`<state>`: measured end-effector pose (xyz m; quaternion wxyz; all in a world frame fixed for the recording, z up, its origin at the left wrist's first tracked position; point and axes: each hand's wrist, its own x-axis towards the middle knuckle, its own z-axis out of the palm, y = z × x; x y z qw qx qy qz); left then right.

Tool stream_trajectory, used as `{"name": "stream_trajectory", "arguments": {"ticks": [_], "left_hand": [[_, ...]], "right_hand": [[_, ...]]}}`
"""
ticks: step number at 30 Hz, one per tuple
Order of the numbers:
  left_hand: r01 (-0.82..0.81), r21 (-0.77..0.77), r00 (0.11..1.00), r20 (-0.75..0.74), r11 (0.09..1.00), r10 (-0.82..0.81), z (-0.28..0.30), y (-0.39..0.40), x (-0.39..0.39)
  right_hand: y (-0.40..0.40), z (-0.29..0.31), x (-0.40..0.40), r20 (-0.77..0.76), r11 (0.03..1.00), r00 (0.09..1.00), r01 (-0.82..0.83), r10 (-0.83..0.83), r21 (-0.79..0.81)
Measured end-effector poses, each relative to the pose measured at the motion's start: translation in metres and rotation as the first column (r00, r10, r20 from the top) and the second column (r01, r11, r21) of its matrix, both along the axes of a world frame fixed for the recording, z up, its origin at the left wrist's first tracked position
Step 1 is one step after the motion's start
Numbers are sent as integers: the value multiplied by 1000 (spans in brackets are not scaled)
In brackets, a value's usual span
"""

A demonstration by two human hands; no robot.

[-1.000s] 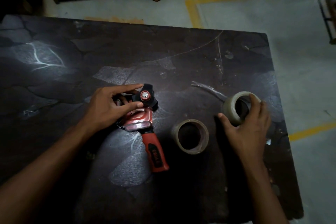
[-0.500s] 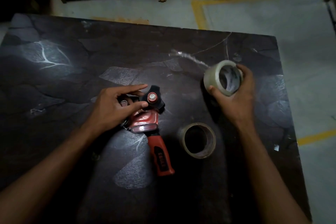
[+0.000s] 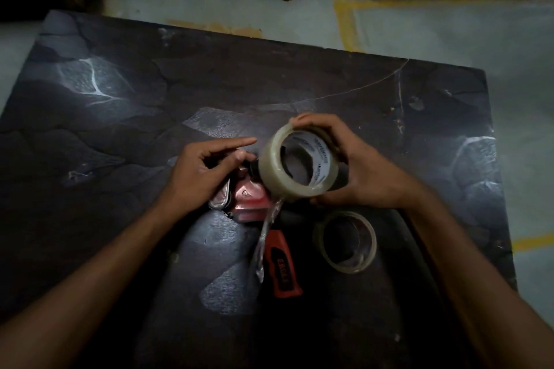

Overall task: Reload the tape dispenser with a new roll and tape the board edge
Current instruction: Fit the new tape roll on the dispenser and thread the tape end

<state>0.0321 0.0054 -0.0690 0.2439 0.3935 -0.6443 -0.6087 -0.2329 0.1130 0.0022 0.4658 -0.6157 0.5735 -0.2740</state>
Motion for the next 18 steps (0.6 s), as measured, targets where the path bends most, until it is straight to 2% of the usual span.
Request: {"name": "stream_trajectory", "arguments": {"ticks": [4, 10, 18], "left_hand": [[18, -21, 1000, -23, 1000, -19, 3, -2, 4], [-3, -5, 999, -40, 1000, 3, 6, 5, 15], [-70, -341, 989, 98, 938, 110, 4, 46, 40]], "right_hand": [[-15, -1, 17, -41, 996, 995, -87, 87, 1], [-22, -12, 18, -51, 994, 993, -110, 111, 8], [-25, -13, 21, -49, 992, 991, -124, 125, 18]]}}
